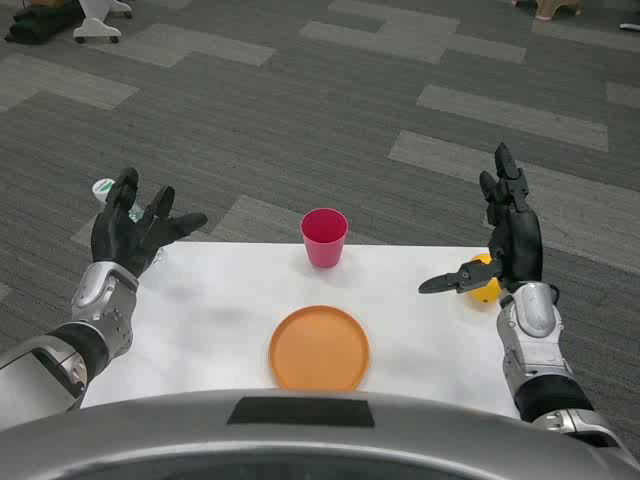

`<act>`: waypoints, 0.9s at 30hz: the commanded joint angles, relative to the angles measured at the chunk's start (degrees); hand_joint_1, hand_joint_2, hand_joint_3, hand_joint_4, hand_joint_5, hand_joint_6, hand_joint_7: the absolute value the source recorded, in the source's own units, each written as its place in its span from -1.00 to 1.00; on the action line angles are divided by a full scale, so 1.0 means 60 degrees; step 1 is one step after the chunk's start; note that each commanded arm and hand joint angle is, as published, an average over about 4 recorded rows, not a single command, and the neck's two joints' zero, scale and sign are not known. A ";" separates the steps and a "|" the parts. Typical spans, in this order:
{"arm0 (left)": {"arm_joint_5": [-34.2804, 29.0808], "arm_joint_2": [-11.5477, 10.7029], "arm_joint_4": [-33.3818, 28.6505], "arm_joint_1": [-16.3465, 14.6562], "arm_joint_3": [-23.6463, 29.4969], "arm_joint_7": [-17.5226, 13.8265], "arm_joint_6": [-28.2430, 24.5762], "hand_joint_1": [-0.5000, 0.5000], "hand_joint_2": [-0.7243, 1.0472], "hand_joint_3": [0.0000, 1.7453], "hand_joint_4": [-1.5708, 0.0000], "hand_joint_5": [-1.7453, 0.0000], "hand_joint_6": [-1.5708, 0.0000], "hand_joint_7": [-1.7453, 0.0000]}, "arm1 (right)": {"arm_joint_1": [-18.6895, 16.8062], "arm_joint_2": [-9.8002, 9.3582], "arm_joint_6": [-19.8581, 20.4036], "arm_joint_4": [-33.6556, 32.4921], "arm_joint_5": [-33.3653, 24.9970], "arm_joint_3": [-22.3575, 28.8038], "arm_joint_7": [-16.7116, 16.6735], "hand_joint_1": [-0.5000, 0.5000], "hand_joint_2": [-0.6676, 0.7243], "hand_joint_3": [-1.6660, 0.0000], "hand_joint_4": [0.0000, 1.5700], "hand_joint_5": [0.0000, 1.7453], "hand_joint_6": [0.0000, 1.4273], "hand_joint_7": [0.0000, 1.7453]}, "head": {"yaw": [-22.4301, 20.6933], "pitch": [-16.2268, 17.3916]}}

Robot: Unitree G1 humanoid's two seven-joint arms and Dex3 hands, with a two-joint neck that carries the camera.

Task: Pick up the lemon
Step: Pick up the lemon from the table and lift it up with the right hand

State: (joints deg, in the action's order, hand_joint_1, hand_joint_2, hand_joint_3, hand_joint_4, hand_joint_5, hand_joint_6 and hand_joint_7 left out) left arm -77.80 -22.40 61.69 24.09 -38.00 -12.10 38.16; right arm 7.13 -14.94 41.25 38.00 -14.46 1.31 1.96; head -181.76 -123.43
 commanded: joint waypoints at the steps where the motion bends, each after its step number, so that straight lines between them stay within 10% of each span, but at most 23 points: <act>1: 0.0003 -0.0045 0.0002 0.0116 0.0093 -0.0034 0.0013 1.00 1.00 -0.90 1.00 1.00 1.00 1.00 | 0.0423 -0.0044 0.0142 0.0302 -0.0124 -0.0073 -0.0195 -0.17 0.36 0.81 -1.00 -0.78 -1.00 -1.00 | 0.0493 -0.0112; 13: 0.0003 -0.0016 0.0031 0.0116 0.0093 -0.0034 0.0013 1.00 1.00 -0.90 1.00 1.00 1.00 1.00 | 0.0423 -0.0044 0.0142 0.0302 -0.0132 -0.0073 -0.0195 -0.17 0.36 0.81 -1.00 -0.78 -1.00 -1.00 | 0.0549 -0.0070; 27: 0.0003 -0.0016 0.0046 0.0116 0.0093 -0.0034 0.0013 1.00 1.00 -0.90 1.00 1.00 1.00 1.00 | 0.0423 -0.0044 0.0142 0.0419 -0.0132 -0.0117 -0.0195 -0.17 0.36 0.81 -1.00 -0.78 -1.00 -1.00 | 0.5183 -0.0296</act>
State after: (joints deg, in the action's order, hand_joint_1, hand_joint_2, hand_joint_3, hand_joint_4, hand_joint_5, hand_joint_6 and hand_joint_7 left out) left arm -77.72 -22.40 61.78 24.10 -37.83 -12.10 38.16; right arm 8.41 -14.95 41.47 40.35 -14.96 0.71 0.95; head -152.00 -125.14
